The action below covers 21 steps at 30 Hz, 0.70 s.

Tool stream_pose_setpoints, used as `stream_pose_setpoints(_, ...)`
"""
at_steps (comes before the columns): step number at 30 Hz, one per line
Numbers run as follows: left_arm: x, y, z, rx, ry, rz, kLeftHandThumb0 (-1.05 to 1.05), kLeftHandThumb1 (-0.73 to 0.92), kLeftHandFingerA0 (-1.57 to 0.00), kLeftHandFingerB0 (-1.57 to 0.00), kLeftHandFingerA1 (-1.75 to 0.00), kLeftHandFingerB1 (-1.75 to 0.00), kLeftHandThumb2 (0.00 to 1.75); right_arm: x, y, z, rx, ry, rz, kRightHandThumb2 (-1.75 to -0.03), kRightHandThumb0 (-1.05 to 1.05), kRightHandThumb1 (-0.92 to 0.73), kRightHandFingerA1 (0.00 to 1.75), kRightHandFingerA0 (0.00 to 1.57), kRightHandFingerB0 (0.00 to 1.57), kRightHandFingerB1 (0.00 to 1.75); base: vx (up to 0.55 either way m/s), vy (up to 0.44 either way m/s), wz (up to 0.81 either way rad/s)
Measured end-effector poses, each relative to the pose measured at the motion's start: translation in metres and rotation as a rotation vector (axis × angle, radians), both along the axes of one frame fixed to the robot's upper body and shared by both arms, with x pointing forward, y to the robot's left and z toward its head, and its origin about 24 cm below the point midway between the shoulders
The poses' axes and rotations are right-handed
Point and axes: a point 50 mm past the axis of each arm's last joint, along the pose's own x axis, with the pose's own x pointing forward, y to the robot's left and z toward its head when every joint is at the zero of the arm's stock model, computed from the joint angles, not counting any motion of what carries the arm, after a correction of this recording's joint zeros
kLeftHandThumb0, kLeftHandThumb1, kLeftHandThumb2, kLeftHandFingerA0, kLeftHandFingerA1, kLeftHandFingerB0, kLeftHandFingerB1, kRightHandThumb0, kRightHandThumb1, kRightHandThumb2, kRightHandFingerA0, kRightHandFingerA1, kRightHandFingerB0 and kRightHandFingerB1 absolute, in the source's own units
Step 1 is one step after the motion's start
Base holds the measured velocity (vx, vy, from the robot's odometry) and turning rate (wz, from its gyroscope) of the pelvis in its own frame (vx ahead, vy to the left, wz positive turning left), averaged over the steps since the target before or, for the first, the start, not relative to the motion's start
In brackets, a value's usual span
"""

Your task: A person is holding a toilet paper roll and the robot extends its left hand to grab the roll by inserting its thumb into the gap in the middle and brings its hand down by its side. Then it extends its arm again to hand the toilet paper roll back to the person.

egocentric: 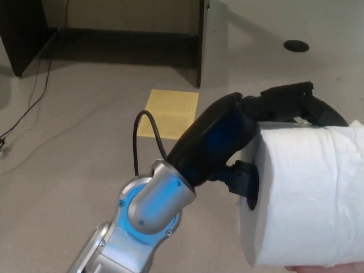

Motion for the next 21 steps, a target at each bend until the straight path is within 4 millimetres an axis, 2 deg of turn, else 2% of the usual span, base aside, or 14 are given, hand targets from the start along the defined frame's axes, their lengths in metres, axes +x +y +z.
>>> stream_pose_setpoints(3, -0.002, 0.002, -0.001, -0.005, 0.002, 0.003, -0.1, 0.74, -0.87, -0.74, -1.59, -1.31, 0.78, 0.0, 0.0, 0.0, 0.0, 0.0, 0.001, -0.6, -0.37, -0.67, 0.57, 0.68, 0.48, 0.39, 0.0, 0.0, 0.0)
stream_pose_setpoints(4, -0.002, 0.003, -0.002, -0.008, 0.004, 0.006, -0.07, 0.69, -0.9, -0.76, -1.58, -1.31, 0.9, 0.0, 0.0, 0.0, 0.0, 0.0, 0.001, -0.6, -0.36, -0.67, 0.61, 0.7, 0.48, 0.4, 0.0, 0.0, 0.0)
stream_pose_setpoints(7, -0.002, 0.008, -0.003, -0.023, 0.009, 0.023, -0.11, 0.74, -0.88, -0.75, -1.58, -1.33, 0.84, 0.0, 0.0, 0.0, -0.001, 0.001, 0.002, -0.6, -0.36, -0.67, 0.61, 0.7, 0.49, 0.4, 0.0, 0.0, 0.0)
stream_pose_setpoints(10, 0.0, 0.016, -0.004, -0.042, 0.003, 0.051, -0.08, 0.66, -0.89, -0.77, -1.52, -1.29, 0.98, 0.0, 0.0, 0.0, 0.0, 0.002, 0.003, -0.6, -0.36, -0.66, 0.59, 0.69, 0.48, 0.39, 0.0, 0.0, 0.0)
stream_pose_setpoints(11, 0.001, 0.02, -0.003, -0.052, -0.004, 0.063, -0.03, 0.67, -0.9, -0.78, -1.49, -1.27, 0.94, 0.0, 0.0, 0.0, 0.0, 0.002, 0.003, -0.85, -0.43, -0.54, 0.66, 0.64, 0.41, 0.52, 0.0, 0.0, 0.0)
stream_pose_setpoints(12, 0.002, 0.024, -0.003, -0.061, -0.011, 0.075, -0.03, 0.67, -0.94, -0.79, -1.45, -1.23, 0.92, 0.0, 0.0, 0.0, 0.0, 0.002, 0.003, -0.6, -0.36, -0.67, 0.58, 0.69, 0.48, 0.39, 0.0, 0.0, 0.0)
stream_pose_setpoints(13, 0.003, 0.028, -0.002, -0.069, -0.019, 0.088, -0.03, 0.66, -0.91, -0.79, -1.49, -1.23, 0.96, 0.0, 0.0, 0.0, 0.0, 0.003, 0.004, -0.85, -0.43, -0.54, 0.66, 0.64, 0.42, 0.53, 0.0, 0.0, 0.0)
stream_pose_setpoints(14, 0.004, 0.033, -0.001, -0.078, -0.03, 0.106, -0.01, 0.64, -0.92, -0.77, -1.54, -1.26, 1.01, 0.0, 0.0, 0.0, 0.0, 0.003, 0.004, -0.6, -0.36, -0.67, 0.57, 0.69, 0.48, 0.39, 0.0, 0.0, 0.0)
stream_pose_setpoints(16, 0.006, 0.046, 0.001, -0.095, -0.059, 0.146, -0.02, 0.63, -0.95, -0.77, -1.55, -1.27, 1.03, 0.0, 0.0, 0.0, -0.001, 0.005, 0.005, -0.6, -0.36, -0.67, 0.6, 0.7, 0.48, 0.39, 0.0, 0.0, 0.0)
stream_pose_setpoints(17, 0.006, 0.049, 0.002, -0.1, -0.066, 0.157, -0.02, 0.63, -1.01, -0.79, -1.49, -1.25, 1.07, 0.0, 0.0, 0.0, -0.001, 0.005, 0.006, -0.6, -0.36, -0.66, 0.59, 0.69, 0.48, 0.39, 0.0, 0.0, 0.0)
stream_pose_setpoints(18, 0.006, 0.059, 0.003, -0.118, -0.076, 0.187, -0.05, 0.66, -0.99, -0.76, -1.5, -1.25, 1.02, 0.0, 0.001, 0.0, -0.001, 0.004, 0.007, -0.6, -0.36, -0.67, 0.61, 0.7, 0.48, 0.39, 0.0, 0.0, 0.0)
stream_pose_setpoints(19, 0.006, 0.061, 0.004, -0.123, -0.078, 0.192, -0.12, 0.78, -1.04, -0.8, -1.47, -1.25, 0.8, 0.0, 0.0, 0.0, -0.001, 0.004, 0.007, -0.6, -0.36, -0.67, 0.61, 0.69, 0.48, 0.4, 0.0, 0.0, 0.0)
stream_pose_setpoints(20, 0.004, 0.076, 0.006, -0.147, -0.091, 0.238, -0.12, 0.78, -1.04, -0.8, -1.47, -1.25, 0.8, 0.0, 0.0, 0.0, -0.001, 0.005, 0.007, -0.6, -0.36, -0.67, 0.61, 0.69, 0.48, 0.4, 0.0, 0.0, 0.0)
stream_pose_setpoints(21, 0.003, 0.084, 0.006, -0.154, -0.095, 0.266, -0.05, 0.74, -1.04, -0.81, -1.42, -1.24, 0.89, 0.0, 0.001, 0.0, -0.002, 0.006, 0.008, -0.6, -0.36, -0.67, 0.6, 0.69, 0.48, 0.39, 0.0, 0.0, 0.0)
